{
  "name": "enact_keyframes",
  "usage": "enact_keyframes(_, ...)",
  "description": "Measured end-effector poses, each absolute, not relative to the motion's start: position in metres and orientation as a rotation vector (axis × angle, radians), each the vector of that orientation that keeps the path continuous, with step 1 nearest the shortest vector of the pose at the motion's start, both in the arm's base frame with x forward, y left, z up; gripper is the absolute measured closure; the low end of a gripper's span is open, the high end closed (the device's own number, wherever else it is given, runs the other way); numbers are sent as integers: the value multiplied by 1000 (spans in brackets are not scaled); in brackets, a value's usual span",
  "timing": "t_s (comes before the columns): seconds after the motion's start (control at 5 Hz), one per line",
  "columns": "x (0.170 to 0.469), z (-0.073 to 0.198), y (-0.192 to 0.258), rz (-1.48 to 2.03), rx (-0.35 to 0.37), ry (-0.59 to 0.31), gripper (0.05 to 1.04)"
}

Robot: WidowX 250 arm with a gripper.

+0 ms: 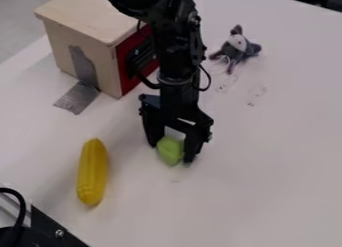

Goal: Put the green object on the drawer

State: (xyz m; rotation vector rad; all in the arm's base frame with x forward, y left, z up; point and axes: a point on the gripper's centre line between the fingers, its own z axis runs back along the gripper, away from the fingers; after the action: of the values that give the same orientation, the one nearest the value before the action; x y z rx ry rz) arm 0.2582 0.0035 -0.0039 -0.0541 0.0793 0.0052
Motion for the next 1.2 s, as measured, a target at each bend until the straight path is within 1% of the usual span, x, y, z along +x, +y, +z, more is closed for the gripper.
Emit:
enact_keyframes(0.2, 256, -5, 2, 1, -51, 98, 405)
enact_keyframes(0.4, 249, -1, -1, -4, -50, 105, 700)
enact_keyframes(0.6, 244, 7, -7, -18, -63, 126, 872)
enact_keyframes(0.8, 248, 15, -6, -23, -65, 107, 883)
enact_keyframes(1.0, 260, 35, 1, 6, -77, 71, 883)
enact_keyframes(1.2, 287, 67, 24, 59, -83, -23, 883)
